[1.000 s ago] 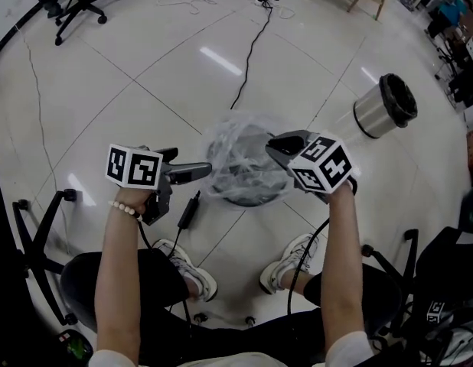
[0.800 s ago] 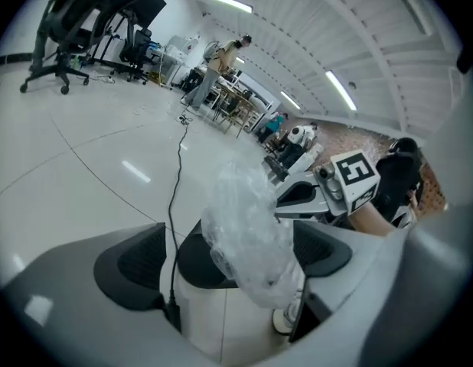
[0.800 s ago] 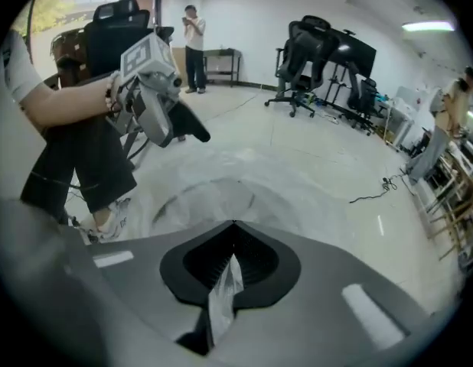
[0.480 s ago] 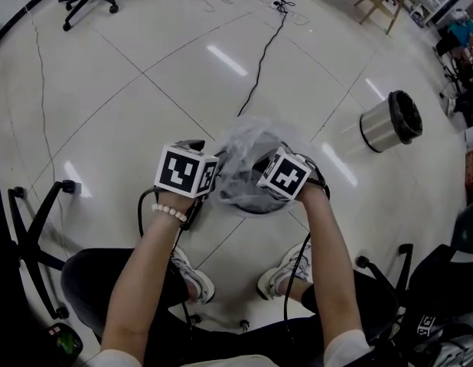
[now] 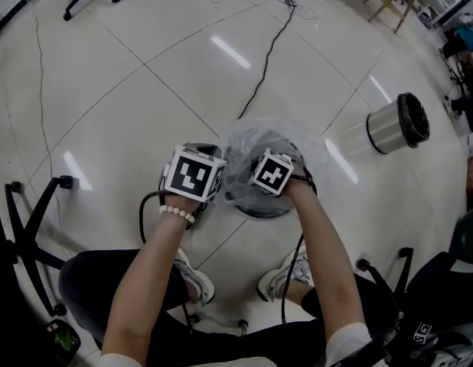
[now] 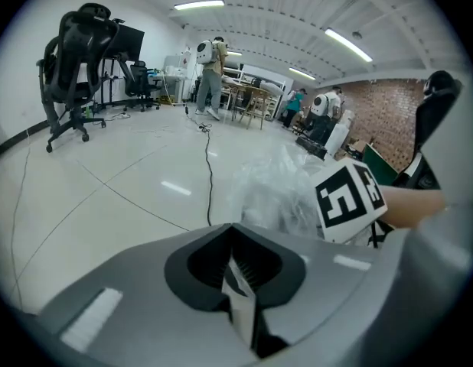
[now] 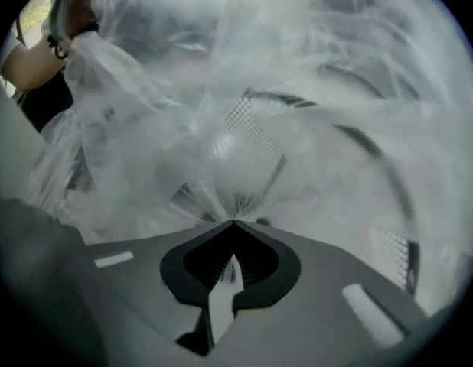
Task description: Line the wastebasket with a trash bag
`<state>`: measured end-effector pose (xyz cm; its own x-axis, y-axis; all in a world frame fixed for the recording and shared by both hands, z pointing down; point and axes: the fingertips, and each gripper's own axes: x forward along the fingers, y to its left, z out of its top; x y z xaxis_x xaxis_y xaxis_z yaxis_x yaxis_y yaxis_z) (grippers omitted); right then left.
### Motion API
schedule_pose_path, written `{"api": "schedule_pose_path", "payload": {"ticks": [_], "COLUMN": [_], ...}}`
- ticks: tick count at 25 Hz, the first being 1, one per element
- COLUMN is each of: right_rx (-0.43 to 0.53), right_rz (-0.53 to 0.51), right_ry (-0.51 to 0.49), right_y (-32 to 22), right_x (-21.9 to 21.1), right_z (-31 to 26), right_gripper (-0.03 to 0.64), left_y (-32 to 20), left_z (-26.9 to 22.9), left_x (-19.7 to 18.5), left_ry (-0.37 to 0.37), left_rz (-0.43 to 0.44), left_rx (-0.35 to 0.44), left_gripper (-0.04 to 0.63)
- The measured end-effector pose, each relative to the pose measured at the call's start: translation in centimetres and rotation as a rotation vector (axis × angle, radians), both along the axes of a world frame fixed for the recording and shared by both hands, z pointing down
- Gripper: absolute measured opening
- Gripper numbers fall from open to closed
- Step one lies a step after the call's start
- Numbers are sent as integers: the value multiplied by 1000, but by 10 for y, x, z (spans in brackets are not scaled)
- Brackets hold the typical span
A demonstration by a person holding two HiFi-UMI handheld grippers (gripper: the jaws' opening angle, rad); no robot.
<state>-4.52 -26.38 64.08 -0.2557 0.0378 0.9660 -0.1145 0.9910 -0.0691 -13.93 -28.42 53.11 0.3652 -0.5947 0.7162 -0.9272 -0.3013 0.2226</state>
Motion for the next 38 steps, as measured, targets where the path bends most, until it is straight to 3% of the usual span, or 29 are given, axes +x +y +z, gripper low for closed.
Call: {"api": "schedule_pose_path", "payload": {"ticks": [7,11,20,25,29,33,38], "right_rx": [-69,-144,-214,-163,-153,-22,53], "right_rz": [-41,-36,-104,-103,-117,-198,-260], "right_ry": [76,193,41,67,18,26,-50], "right_y": [4,13,22,13,13,-1,7], "right_x": [0,18,-14,-7,-17,-14,-20], "right_z": [61,87,123,131,107,71,12], "right_gripper": [0,0,0,0,2,27,23], "left_y": [-8,-6,-3,-2,-4,-5,-5], "left_z": [25,46,68,72,63,53,51], "left_x": [-7,-14,-20,-18,-17,-18,-18], "left_ry": [-25,-25,-21,-27,-46,-53,-44], "left_rz": [-9,-6,-5,4,8,-5,-8], "left_rx": [-33,-76,-120,-124,-108,-94,-80], "left_gripper": [12,12,12,12,12,12,12]}}
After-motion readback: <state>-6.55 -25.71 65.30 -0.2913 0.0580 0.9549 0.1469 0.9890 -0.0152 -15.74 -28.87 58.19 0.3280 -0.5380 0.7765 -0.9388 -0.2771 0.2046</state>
